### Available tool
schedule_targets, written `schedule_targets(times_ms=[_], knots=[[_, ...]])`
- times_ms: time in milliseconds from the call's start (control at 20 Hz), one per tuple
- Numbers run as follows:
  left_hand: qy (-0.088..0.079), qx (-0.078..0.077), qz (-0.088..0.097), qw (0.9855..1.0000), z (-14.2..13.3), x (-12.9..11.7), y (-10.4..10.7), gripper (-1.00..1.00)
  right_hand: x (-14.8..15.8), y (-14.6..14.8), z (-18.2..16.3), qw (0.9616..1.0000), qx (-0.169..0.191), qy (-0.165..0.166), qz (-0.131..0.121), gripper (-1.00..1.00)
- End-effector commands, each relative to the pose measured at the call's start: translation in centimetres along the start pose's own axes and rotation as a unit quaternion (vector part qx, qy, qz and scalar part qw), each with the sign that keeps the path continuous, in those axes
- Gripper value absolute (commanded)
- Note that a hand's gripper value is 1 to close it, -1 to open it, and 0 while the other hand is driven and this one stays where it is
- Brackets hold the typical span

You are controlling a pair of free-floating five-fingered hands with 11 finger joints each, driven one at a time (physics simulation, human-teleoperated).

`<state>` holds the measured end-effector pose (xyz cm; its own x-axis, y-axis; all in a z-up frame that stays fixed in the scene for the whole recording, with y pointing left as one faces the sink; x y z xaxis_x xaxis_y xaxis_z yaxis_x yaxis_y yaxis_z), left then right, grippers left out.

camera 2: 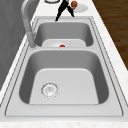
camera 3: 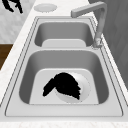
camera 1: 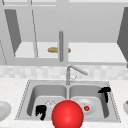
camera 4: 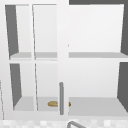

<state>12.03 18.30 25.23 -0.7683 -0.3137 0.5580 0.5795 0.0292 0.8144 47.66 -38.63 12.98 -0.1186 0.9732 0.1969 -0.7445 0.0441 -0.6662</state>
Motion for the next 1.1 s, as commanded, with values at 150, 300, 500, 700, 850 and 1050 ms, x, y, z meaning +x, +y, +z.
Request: schedule_targets(times_ms=[150, 300, 500, 700, 850, 1050], knots=[[0.0, 0.0, 0.0, 1.0, 0.0, 0.0, 0.0, 0.0, -3.1, -1.1, 4.2, 0.9998, -0.009, 0.0, -0.016, -1.0], [0.0, 0.0, 0.0, 1.0, 0.0, 0.0, 0.0, 0.0, -4.7, -1.4, 5.7, 0.9998, -0.011, -0.006, -0.017, -1.0], [0.0, 0.0, 0.0, 1.0, 0.0, 0.0, 0.0, 0.0, -7.0, -1.5, 7.1, 0.9997, -0.013, -0.014, -0.017, -1.0], [0.0, 0.0, 0.0, 1.0, 0.0, 0.0, 0.0, 0.0, -9.6, -1.6, 8.5, 0.9996, -0.016, -0.018, -0.016, -1.0], [0.0, 0.0, 0.0, 1.0, 0.0, 0.0, 0.0, 0.0, -11.6, -1.7, 9.7, 0.9996, -0.018, -0.018, -0.015, -1.0], [0.0, 0.0, 0.0, 1.0, 0.0, 0.0, 0.0, 0.0, -14.4, -1.7, 11.7, 0.9996, -0.024, -0.015, -0.009, -1.0]])
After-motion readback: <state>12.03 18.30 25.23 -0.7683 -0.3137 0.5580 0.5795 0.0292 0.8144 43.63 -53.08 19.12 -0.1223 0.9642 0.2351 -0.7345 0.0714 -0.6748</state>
